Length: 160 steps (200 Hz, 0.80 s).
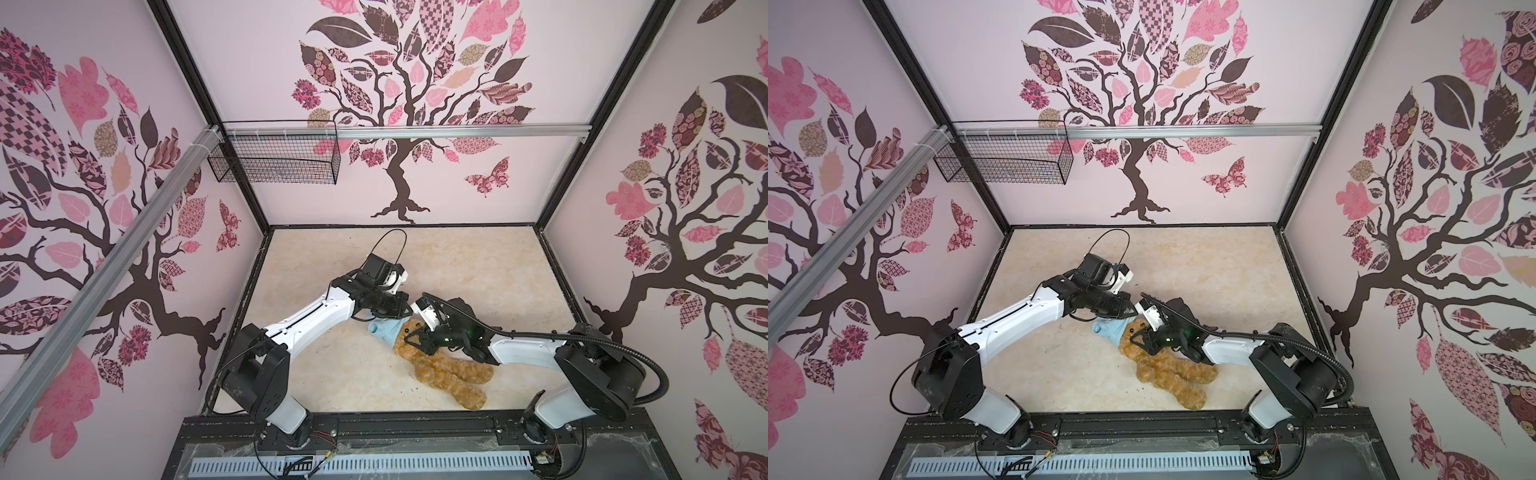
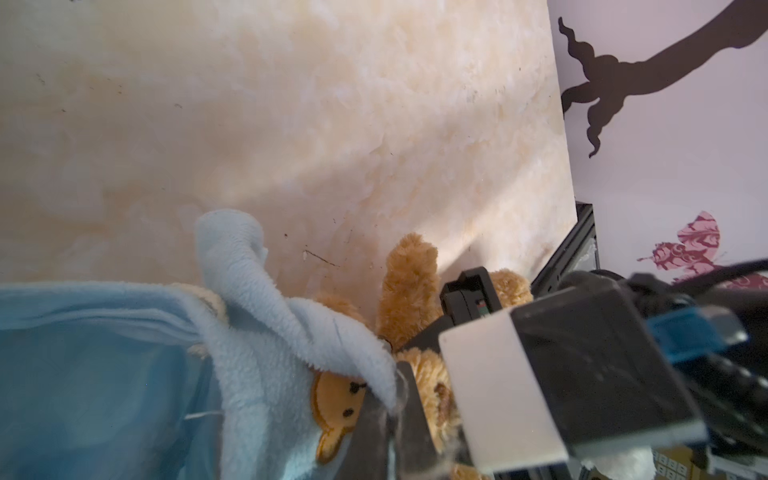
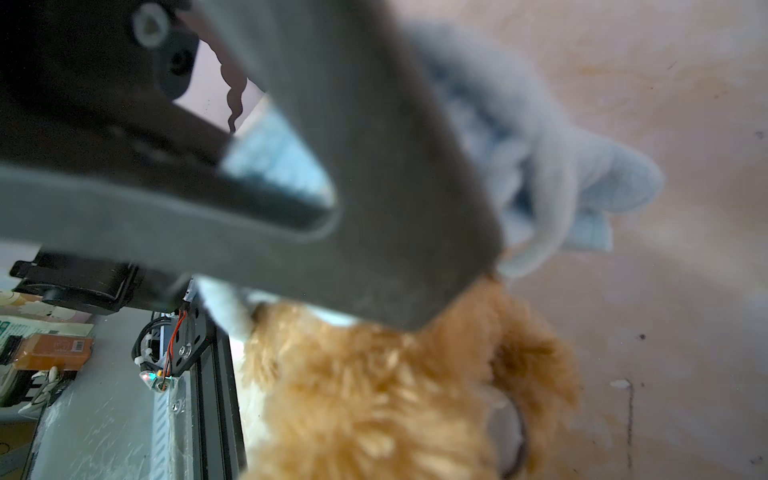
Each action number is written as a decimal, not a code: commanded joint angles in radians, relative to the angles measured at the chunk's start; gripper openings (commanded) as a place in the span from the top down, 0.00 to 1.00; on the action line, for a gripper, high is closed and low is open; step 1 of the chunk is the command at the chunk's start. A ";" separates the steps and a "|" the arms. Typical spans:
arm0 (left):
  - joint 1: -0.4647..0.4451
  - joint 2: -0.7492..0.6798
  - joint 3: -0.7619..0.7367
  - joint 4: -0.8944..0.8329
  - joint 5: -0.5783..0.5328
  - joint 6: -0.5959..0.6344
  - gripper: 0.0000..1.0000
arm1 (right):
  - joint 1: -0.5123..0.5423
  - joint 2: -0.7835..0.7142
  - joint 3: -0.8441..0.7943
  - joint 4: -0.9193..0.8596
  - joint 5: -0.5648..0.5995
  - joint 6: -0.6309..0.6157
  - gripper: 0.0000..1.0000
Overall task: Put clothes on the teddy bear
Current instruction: 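Push the bear's head into the hoodie neck with the right gripper while left holds hem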
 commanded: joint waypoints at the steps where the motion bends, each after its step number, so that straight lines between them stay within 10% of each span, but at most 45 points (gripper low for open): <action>1: -0.006 -0.054 -0.064 0.099 0.080 -0.016 0.98 | 0.000 0.006 -0.029 0.164 -0.023 0.028 0.90; 160: -0.056 -0.215 -0.191 0.203 0.116 -0.010 0.54 | -0.005 0.010 -0.196 0.520 0.064 0.050 0.93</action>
